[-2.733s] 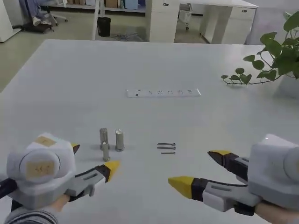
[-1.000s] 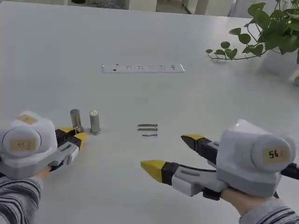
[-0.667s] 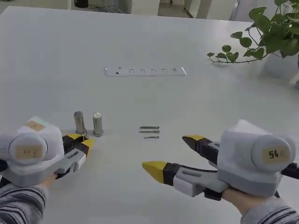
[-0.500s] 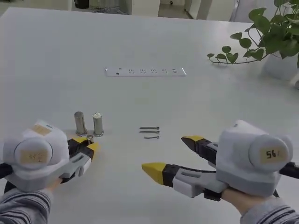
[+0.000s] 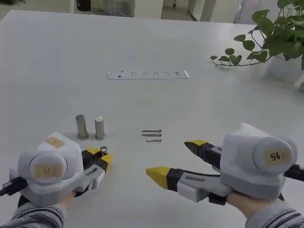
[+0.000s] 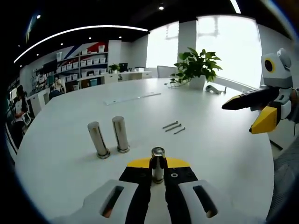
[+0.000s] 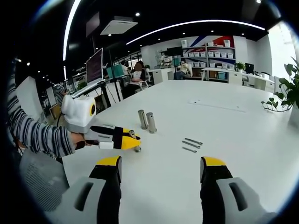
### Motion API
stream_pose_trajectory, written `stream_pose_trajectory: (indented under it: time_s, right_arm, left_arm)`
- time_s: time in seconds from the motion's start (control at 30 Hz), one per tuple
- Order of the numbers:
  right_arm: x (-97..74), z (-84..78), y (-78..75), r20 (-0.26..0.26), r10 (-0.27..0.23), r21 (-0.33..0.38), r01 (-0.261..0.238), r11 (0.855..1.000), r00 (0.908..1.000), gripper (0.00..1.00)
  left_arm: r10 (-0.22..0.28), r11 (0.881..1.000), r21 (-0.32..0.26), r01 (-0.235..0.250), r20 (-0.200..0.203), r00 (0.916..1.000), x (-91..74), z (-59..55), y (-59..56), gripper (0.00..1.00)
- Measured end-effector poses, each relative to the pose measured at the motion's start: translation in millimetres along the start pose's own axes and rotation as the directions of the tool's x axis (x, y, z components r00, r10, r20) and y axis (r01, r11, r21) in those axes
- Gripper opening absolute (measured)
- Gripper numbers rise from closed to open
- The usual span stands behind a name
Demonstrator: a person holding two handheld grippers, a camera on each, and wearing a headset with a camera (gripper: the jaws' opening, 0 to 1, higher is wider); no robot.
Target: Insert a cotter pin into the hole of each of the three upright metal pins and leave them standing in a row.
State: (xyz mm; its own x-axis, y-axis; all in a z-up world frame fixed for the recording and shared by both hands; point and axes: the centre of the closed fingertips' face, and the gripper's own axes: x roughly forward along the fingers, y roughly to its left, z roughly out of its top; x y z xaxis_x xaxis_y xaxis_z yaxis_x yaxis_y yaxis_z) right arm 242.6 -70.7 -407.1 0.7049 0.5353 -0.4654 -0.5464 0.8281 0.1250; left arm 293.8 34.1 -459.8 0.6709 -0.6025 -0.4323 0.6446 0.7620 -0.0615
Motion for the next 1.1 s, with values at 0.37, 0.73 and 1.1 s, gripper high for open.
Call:
stream_pose_trajectory:
  time_s: [0.37,0.73,1.1]
  right_arm:
    - [3.7,-9.4,-5.9,-0.073,0.023,-0.043,-0.026,0.999,0.997,0.55]
    - [14.2,-6.8,-18.9,-0.168,0.062,-0.137,-0.085,0.987,0.9838,0.46]
    - [35.2,-4.9,-34.7,-0.314,0.128,-0.237,-0.208,0.949,0.9408,0.34]
  left_arm:
    - [-0.001,1.0,-0.019,0.001,-0.001,1.0,0.5,0.8,-1.0,0.08]
    - [0.003,0.999,-0.038,-0.004,-0.012,0.9999,-7.8,1.9,-0.2,0.27]
    - [0.055,0.996,-0.07,-0.056,-0.021,0.9983,-35.9,4.8,1.1,0.48]
